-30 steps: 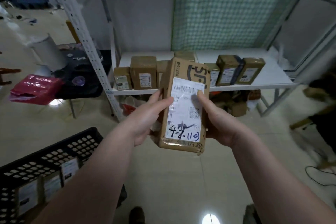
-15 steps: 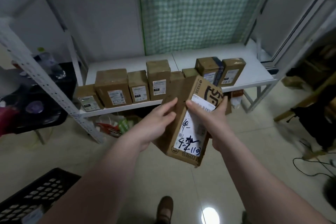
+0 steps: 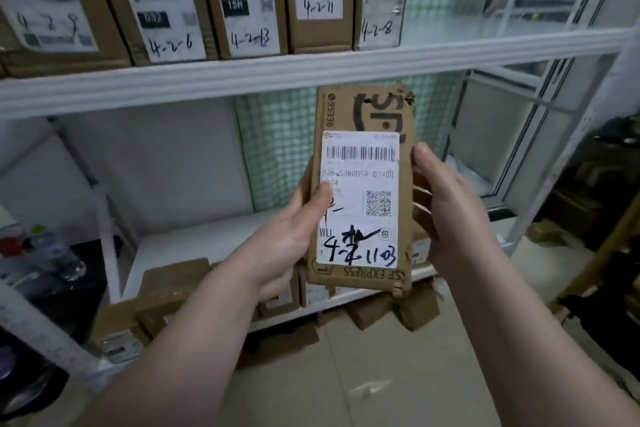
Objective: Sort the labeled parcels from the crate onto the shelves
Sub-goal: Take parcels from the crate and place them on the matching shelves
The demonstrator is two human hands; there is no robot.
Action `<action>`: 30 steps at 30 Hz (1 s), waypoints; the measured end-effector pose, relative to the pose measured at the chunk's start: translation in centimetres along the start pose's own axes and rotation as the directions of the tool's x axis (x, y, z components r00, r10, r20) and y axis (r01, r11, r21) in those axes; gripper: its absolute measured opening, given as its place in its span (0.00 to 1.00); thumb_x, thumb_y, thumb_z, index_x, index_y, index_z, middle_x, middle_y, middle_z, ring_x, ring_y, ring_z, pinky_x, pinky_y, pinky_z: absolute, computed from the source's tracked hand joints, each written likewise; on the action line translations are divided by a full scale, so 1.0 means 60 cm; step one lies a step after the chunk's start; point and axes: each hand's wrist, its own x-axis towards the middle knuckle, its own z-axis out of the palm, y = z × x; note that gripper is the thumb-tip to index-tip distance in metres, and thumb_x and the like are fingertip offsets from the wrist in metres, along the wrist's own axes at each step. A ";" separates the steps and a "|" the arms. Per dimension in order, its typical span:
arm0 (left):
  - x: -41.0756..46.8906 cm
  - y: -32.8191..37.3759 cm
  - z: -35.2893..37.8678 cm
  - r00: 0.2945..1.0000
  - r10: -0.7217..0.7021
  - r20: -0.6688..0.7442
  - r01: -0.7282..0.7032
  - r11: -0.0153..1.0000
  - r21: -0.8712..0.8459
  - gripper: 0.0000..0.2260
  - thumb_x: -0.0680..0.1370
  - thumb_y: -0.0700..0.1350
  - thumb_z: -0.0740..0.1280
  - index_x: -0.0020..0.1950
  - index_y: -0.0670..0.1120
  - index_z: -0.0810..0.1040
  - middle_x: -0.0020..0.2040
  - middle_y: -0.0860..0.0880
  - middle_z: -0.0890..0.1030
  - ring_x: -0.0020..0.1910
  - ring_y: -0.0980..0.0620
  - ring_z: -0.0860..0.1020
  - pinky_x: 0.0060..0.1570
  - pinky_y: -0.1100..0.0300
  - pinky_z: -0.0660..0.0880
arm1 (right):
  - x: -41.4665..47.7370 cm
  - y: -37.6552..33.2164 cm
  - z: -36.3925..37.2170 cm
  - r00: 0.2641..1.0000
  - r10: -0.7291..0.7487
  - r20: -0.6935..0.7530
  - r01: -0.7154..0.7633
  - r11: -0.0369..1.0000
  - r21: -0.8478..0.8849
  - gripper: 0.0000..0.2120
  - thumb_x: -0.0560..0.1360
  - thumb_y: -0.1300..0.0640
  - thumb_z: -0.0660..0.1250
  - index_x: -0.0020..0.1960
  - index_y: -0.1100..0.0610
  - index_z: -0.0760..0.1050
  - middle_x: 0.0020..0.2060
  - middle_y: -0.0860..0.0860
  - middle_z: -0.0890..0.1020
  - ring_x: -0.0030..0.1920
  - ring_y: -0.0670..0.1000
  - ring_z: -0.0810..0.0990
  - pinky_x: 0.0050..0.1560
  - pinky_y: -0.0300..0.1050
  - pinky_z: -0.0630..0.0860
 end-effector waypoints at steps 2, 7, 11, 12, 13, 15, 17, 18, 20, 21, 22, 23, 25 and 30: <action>0.031 0.028 0.017 0.999 0.035 0.021 -0.036 0.999 0.019 0.37 0.67 0.68 0.66 0.74 0.66 0.58 0.67 0.56 0.76 0.69 0.50 0.71 0.72 0.41 0.60 | 0.026 -0.023 -0.019 0.996 -0.044 0.074 0.042 0.999 0.027 0.26 0.70 0.38 0.67 0.62 0.51 0.78 0.52 0.48 0.85 0.51 0.53 0.84 0.48 0.49 0.80; 0.100 0.098 0.099 0.991 0.129 0.017 -0.130 0.976 0.176 0.33 0.70 0.69 0.62 0.73 0.71 0.54 0.74 0.58 0.65 0.75 0.50 0.61 0.72 0.34 0.46 | 0.087 -0.094 -0.083 0.949 -0.188 0.252 0.182 0.982 0.049 0.32 0.69 0.46 0.71 0.71 0.45 0.70 0.57 0.49 0.84 0.51 0.53 0.85 0.40 0.47 0.83; 0.164 0.175 0.174 0.956 0.286 -0.067 -0.250 0.912 0.325 0.28 0.75 0.59 0.63 0.73 0.68 0.57 0.71 0.56 0.70 0.69 0.53 0.69 0.67 0.41 0.66 | 0.156 -0.165 -0.144 0.900 -0.354 0.255 0.386 0.919 -0.085 0.27 0.73 0.55 0.73 0.69 0.44 0.70 0.54 0.46 0.84 0.51 0.51 0.85 0.47 0.54 0.83; 0.183 0.196 0.193 0.936 0.338 -0.094 -0.283 0.885 0.369 0.28 0.77 0.56 0.64 0.74 0.65 0.57 0.72 0.55 0.70 0.68 0.52 0.71 0.65 0.43 0.70 | 0.181 -0.185 -0.156 0.885 -0.395 0.246 0.430 0.896 -0.109 0.27 0.73 0.56 0.73 0.69 0.44 0.69 0.55 0.45 0.84 0.53 0.50 0.84 0.50 0.56 0.82; 0.201 0.218 0.211 0.912 0.393 -0.121 -0.315 0.857 0.408 0.29 0.78 0.52 0.65 0.75 0.62 0.57 0.72 0.55 0.69 0.66 0.53 0.72 0.63 0.46 0.73 | 0.205 -0.205 -0.165 0.872 -0.434 0.228 0.469 0.873 -0.133 0.28 0.72 0.56 0.73 0.68 0.45 0.69 0.54 0.44 0.84 0.54 0.48 0.83 0.54 0.57 0.81; 0.241 0.257 0.242 0.848 0.504 -0.167 -0.370 0.787 0.493 0.30 0.78 0.44 0.66 0.76 0.57 0.58 0.72 0.55 0.68 0.62 0.55 0.75 0.56 0.58 0.77 | 0.253 -0.244 -0.173 0.840 -0.511 0.183 0.539 0.824 -0.173 0.30 0.66 0.56 0.70 0.67 0.46 0.67 0.53 0.43 0.84 0.54 0.45 0.83 0.57 0.57 0.79; 0.279 0.293 0.264 0.780 0.598 -0.186 -0.379 0.687 0.621 0.30 0.78 0.40 0.67 0.77 0.55 0.59 0.71 0.55 0.69 0.57 0.58 0.76 0.50 0.65 0.77 | 0.294 -0.276 -0.176 0.798 -0.579 0.168 0.603 0.776 -0.187 0.32 0.66 0.59 0.68 0.69 0.49 0.64 0.52 0.43 0.83 0.53 0.43 0.82 0.59 0.55 0.78; 0.298 0.308 0.273 0.749 0.637 -0.183 -0.368 0.630 0.684 0.31 0.77 0.39 0.67 0.76 0.54 0.60 0.70 0.54 0.70 0.53 0.57 0.78 0.49 0.62 0.78 | 0.316 -0.290 -0.178 0.776 -0.607 0.170 0.630 0.753 -0.188 0.34 0.67 0.62 0.67 0.71 0.50 0.61 0.52 0.42 0.82 0.54 0.43 0.82 0.60 0.54 0.78; 0.330 0.331 0.274 0.710 0.680 -0.183 -0.301 0.527 0.795 0.31 0.76 0.39 0.68 0.76 0.54 0.61 0.68 0.52 0.74 0.47 0.56 0.78 0.49 0.57 0.79 | 0.352 -0.306 -0.174 0.748 -0.642 0.170 0.664 0.722 -0.197 0.39 0.70 0.67 0.65 0.76 0.52 0.55 0.55 0.41 0.79 0.56 0.43 0.81 0.61 0.53 0.77; 0.346 0.341 0.272 0.706 0.682 -0.192 -0.253 0.496 0.830 0.31 0.76 0.40 0.68 0.76 0.54 0.61 0.67 0.52 0.74 0.46 0.55 0.78 0.48 0.57 0.79 | 0.371 -0.312 -0.172 0.741 -0.650 0.168 0.672 0.712 -0.205 0.41 0.69 0.67 0.64 0.78 0.52 0.52 0.56 0.41 0.79 0.57 0.44 0.80 0.61 0.53 0.77; 0.362 0.349 0.268 0.715 0.668 -0.206 -0.210 0.486 0.848 0.30 0.76 0.40 0.68 0.76 0.53 0.62 0.68 0.52 0.75 0.49 0.53 0.79 0.48 0.57 0.79 | 0.390 -0.315 -0.169 0.738 -0.653 0.169 0.674 0.706 -0.218 0.43 0.68 0.66 0.63 0.78 0.51 0.51 0.57 0.41 0.79 0.57 0.45 0.80 0.62 0.55 0.77; 0.377 0.357 0.261 0.735 0.643 -0.216 -0.175 0.486 0.856 0.29 0.77 0.40 0.68 0.76 0.53 0.62 0.68 0.51 0.74 0.54 0.50 0.80 0.52 0.54 0.79 | 0.408 -0.315 -0.166 0.740 -0.649 0.177 0.672 0.703 -0.234 0.44 0.67 0.65 0.63 0.78 0.50 0.50 0.57 0.41 0.78 0.58 0.46 0.80 0.62 0.55 0.76; 0.399 0.369 0.248 0.787 0.573 -0.229 -0.103 0.488 0.867 0.27 0.77 0.40 0.67 0.75 0.51 0.64 0.69 0.50 0.74 0.63 0.44 0.75 0.60 0.50 0.74 | 0.441 -0.308 -0.159 0.746 -0.636 0.200 0.666 0.698 -0.264 0.44 0.67 0.67 0.62 0.79 0.49 0.49 0.55 0.38 0.77 0.54 0.44 0.79 0.61 0.52 0.76; 0.412 0.387 0.226 0.823 0.535 -0.189 -0.040 0.387 0.921 0.24 0.78 0.40 0.64 0.74 0.50 0.67 0.69 0.51 0.73 0.63 0.50 0.74 0.57 0.59 0.73 | 0.475 -0.280 -0.138 0.743 -0.654 0.143 0.653 0.660 -0.373 0.42 0.73 0.67 0.60 0.79 0.42 0.47 0.71 0.49 0.69 0.65 0.50 0.72 0.62 0.44 0.69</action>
